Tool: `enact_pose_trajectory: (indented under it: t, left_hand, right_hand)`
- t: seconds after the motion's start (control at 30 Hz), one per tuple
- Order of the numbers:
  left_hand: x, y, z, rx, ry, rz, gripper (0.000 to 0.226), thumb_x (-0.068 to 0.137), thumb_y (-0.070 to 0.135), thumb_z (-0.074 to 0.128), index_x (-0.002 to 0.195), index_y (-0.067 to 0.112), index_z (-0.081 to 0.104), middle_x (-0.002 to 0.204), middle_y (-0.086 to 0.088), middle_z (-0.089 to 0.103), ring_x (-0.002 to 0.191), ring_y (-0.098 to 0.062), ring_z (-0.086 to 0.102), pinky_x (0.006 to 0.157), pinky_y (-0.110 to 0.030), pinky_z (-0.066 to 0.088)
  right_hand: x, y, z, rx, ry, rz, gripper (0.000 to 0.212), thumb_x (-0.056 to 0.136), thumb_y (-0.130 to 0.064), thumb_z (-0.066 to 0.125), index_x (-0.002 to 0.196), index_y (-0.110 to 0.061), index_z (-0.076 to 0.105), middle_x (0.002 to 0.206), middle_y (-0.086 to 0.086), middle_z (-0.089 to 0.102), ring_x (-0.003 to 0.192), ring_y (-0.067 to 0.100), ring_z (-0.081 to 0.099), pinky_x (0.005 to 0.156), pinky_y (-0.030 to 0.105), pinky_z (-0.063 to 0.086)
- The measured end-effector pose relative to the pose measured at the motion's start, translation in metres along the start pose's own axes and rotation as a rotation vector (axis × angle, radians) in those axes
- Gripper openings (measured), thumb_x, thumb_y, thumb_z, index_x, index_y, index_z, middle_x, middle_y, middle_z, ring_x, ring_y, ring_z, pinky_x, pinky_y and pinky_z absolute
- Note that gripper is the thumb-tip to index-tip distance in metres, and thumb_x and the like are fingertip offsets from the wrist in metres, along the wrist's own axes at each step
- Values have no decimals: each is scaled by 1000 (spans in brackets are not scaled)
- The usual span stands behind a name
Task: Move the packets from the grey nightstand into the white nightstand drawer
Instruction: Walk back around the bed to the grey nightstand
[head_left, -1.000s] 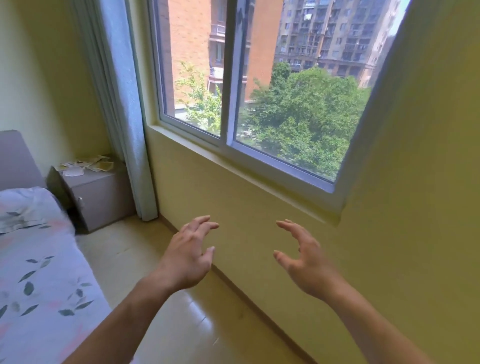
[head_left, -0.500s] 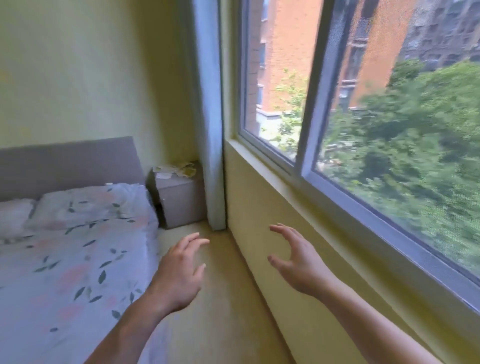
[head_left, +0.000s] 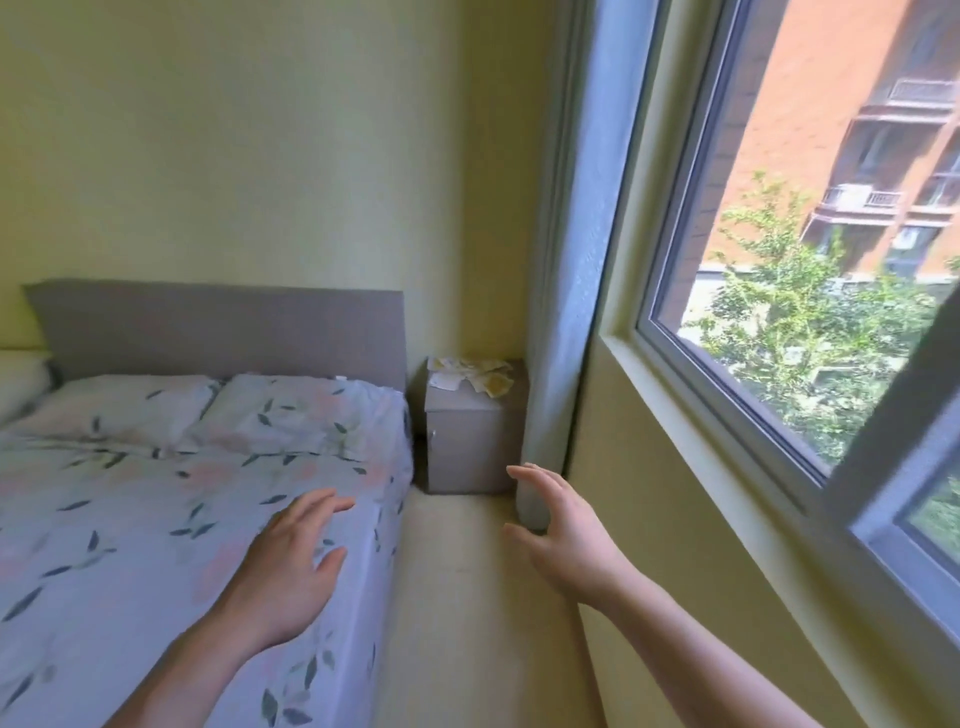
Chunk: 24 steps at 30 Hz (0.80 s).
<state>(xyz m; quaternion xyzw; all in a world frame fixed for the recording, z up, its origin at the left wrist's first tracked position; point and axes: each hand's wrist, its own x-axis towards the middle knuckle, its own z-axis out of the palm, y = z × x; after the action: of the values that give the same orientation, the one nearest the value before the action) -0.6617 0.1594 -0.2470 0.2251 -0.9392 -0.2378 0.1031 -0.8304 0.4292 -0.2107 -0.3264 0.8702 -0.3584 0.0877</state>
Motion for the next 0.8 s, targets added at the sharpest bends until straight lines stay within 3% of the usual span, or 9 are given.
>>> enact_pose_trajectory:
  t: [0.17,0.37,0.53,0.8]
  left_hand:
    - [128,8,9,-1,-17,64,47,99,24,56,144,35,45,156,16,31,143,-11,33,115,-28,29]
    - [266,41,37,-41,-76,166,44,99,23,58,141,35,48,150,21,34,139,-4,37,113,-19,25]
    - [382,39,79,-51,-147,127,44,99,23,57,140,35,47,151,19,34,142,-8,36,116,-22,25]
    - [540,31,111,-24,-197,8,46,99,22,57,143,31,46,150,18,34,142,-7,36,114,-18,21]
  right_hand:
    - [91,41,-12,-7,26,59,64,90,-26,70,149,-33,45,152,-17,40,144,-3,30,95,-12,4]
    - [200,90,-38,8,48,124,62,92,-28,67,149,-37,43,155,-19,37,144,-2,32,116,14,22]
    - [312,133,-32,22,25,108,63,91,-28,68,148,-36,44,156,-16,38,144,-3,31,113,9,17]
    - [503,201,-31,86,-86,120,63,90,-29,70,148,-32,46,155,-13,42,145,1,34,119,16,21]
